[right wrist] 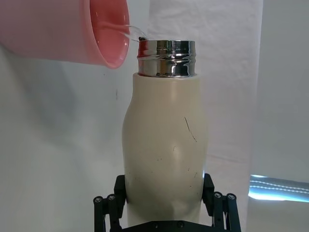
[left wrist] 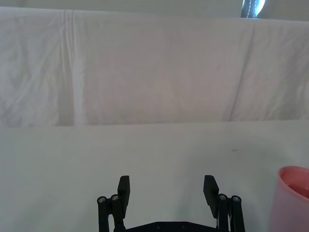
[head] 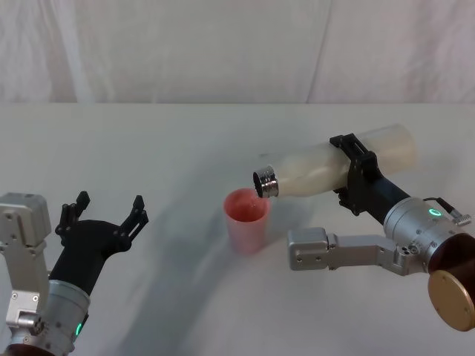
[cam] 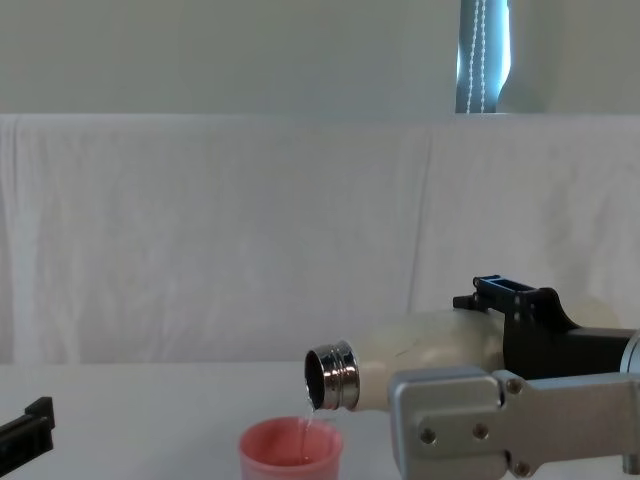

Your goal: Grasp the thermos with one hand and pour water into the cup lid.

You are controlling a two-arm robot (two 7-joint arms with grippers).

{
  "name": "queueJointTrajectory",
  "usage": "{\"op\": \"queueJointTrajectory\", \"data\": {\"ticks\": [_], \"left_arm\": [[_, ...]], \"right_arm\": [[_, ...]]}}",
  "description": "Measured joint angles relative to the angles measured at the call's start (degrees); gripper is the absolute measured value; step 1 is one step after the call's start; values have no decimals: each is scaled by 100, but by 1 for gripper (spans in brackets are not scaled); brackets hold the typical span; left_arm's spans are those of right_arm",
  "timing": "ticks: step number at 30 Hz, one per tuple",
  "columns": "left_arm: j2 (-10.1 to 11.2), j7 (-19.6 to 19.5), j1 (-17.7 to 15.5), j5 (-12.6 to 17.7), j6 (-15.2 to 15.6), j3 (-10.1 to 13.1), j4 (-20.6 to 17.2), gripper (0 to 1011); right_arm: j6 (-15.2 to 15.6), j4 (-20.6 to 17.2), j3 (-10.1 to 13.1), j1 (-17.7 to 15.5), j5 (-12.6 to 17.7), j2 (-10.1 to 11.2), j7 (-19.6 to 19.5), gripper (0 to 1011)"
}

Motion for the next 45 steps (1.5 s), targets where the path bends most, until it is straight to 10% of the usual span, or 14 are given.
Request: {"op": "queueJointTrajectory", "data": {"ticks": [45], "left_arm": [[0, 0, 0, 0, 0, 0, 0, 1001]], "right_arm": [[28, -20, -22, 30, -99, 31, 8, 958]]}}
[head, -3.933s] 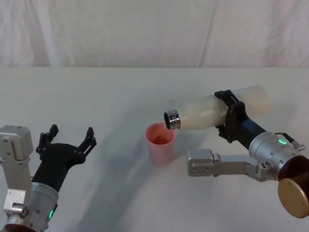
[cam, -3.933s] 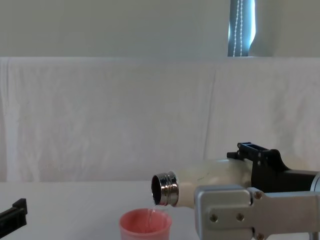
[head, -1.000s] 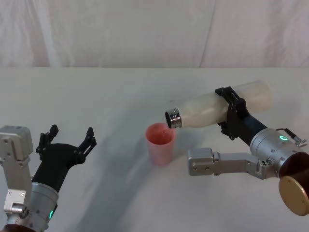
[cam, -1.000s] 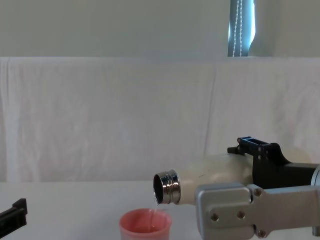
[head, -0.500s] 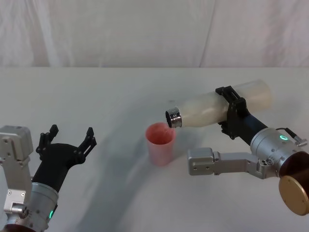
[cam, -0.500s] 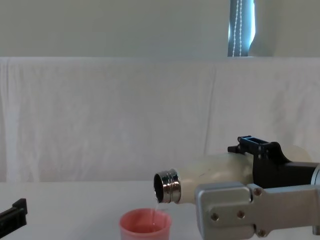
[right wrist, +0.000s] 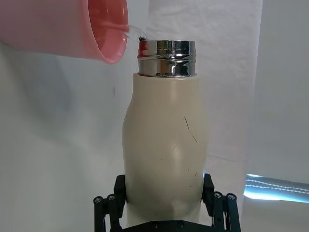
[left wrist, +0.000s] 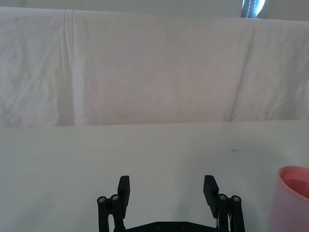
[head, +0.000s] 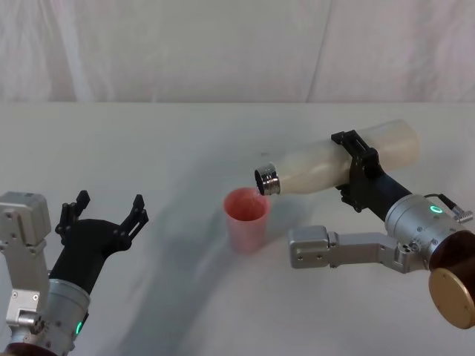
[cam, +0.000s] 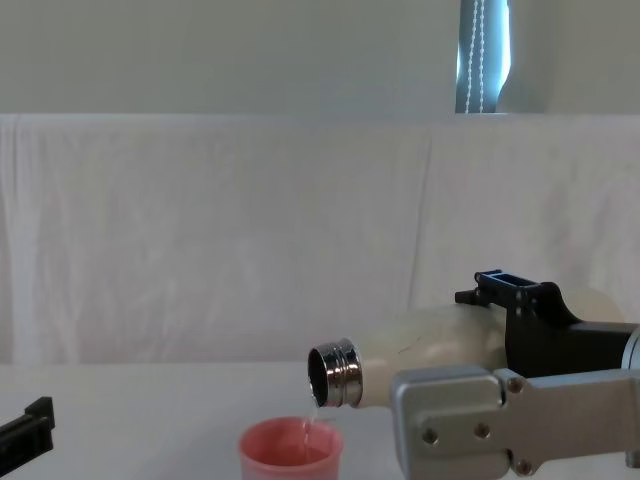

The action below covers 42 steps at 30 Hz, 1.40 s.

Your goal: Grasp the thermos with one hand and pour water into the cup lid.

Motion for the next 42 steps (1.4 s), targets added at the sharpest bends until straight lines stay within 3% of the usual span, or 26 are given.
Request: {"op": "queueJointTrajectory", "data": {"ticks": [42], "left_arm": [[0, 0, 0, 0, 0, 0, 0, 1001]], "right_arm": [[-92, 38, 21, -3, 122, -14, -91, 958]]}}
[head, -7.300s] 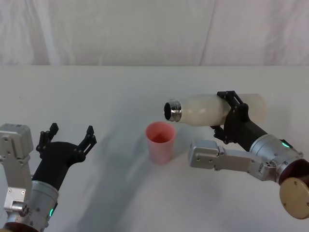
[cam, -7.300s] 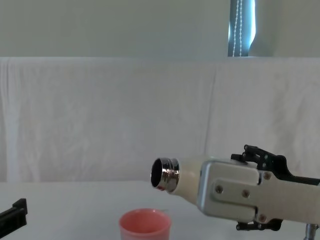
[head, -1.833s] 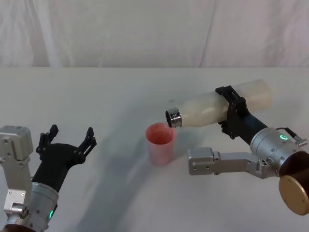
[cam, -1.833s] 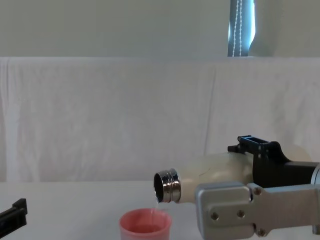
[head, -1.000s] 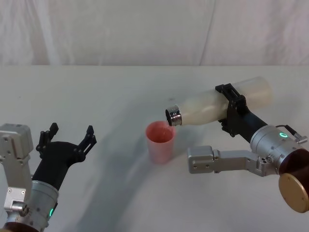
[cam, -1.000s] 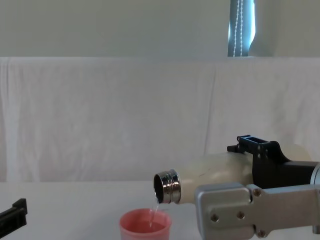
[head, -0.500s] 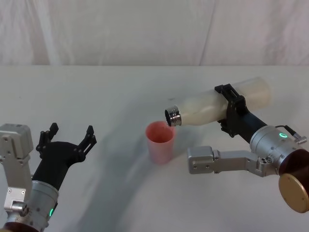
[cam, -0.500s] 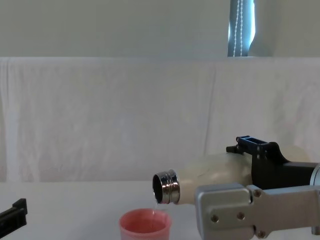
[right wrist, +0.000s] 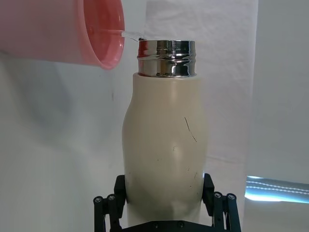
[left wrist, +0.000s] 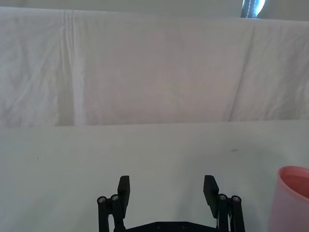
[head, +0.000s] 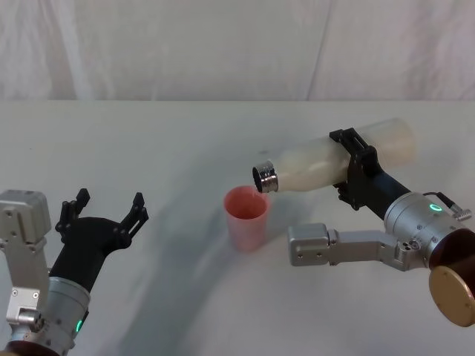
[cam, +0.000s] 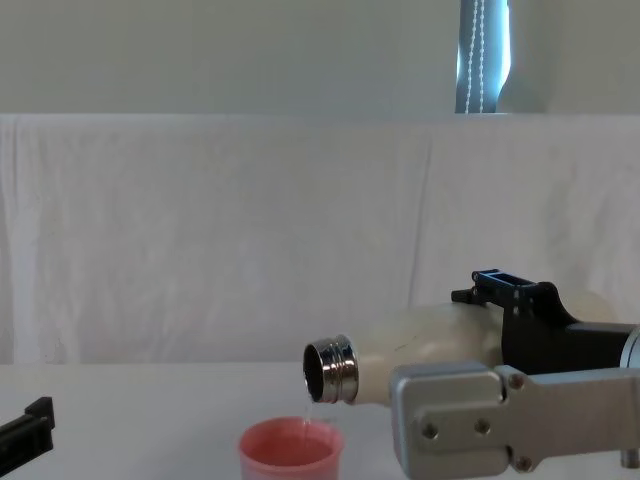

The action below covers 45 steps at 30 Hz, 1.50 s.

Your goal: Grasp the thermos with one hand and pour water into the cup lid.

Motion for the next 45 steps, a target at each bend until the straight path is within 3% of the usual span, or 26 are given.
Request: {"op": "queueJointTrajectory", "data": {"ticks": [10, 38, 45], "left_arm": [[0, 0, 0, 0, 0, 0, 0, 1001], [0, 0, 0, 0, 0, 0, 0, 1001], [0, 0, 0, 0, 0, 0, 0, 1001]], "right_arm": [[-108, 0, 103, -64, 288, -74, -90, 958], [-409, -205, 680, -423, 1663, -458, -312, 958], [-557, -218, 866, -524, 2122, -562, -346, 957]]}}
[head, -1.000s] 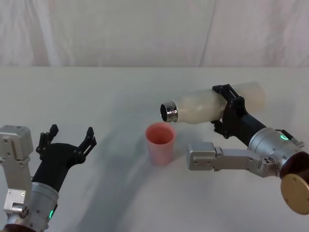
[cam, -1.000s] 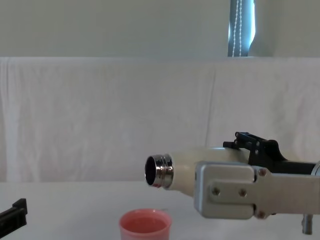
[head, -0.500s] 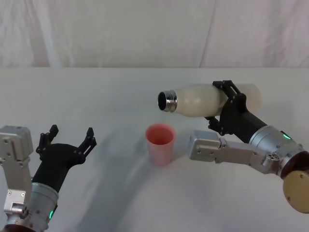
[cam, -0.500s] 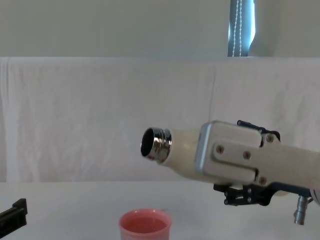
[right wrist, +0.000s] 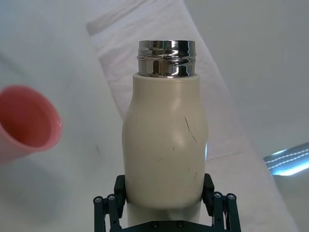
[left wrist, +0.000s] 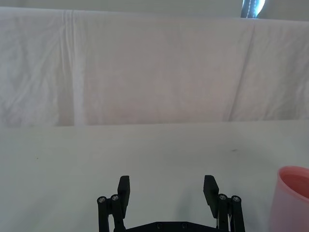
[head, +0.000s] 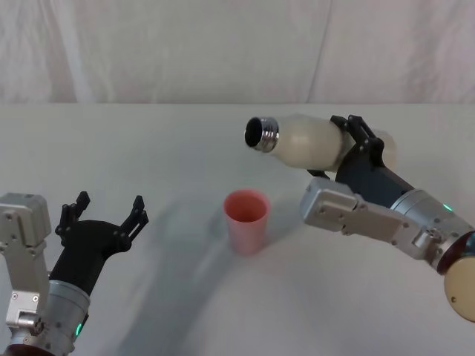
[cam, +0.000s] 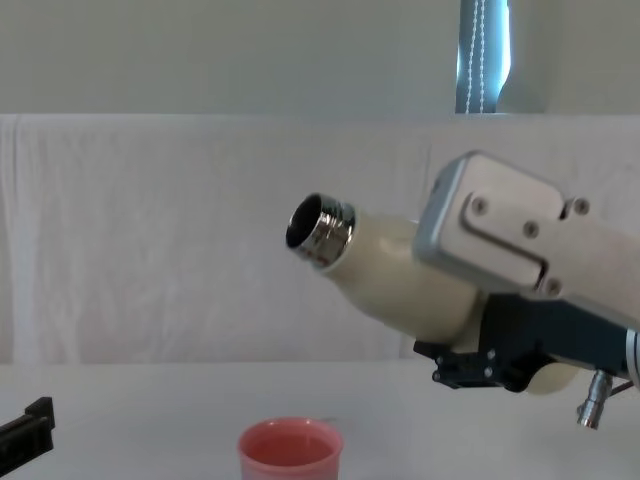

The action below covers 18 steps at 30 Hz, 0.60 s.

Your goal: Grasp the thermos with one hand and pour water into the cup lid.

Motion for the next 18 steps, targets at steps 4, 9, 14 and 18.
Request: {"op": "queueJointTrajectory", "data": {"ticks": [4, 9, 14, 18], "left_arm": [[0, 0, 0, 0, 0, 0, 0, 1001], [0, 0, 0, 0, 0, 0, 0, 1001], [0, 0, 0, 0, 0, 0, 0, 1001], [0, 0, 0, 0, 0, 0, 0, 1001]], "right_arm": [[-127, 18, 140, -83, 381, -87, -38, 958], [-255, 63, 284, -168, 738, -164, -67, 957], [-356, 93, 395, -228, 1060, -219, -69, 957], [-416, 103, 470, -265, 1277, -255, -69, 958]]}}
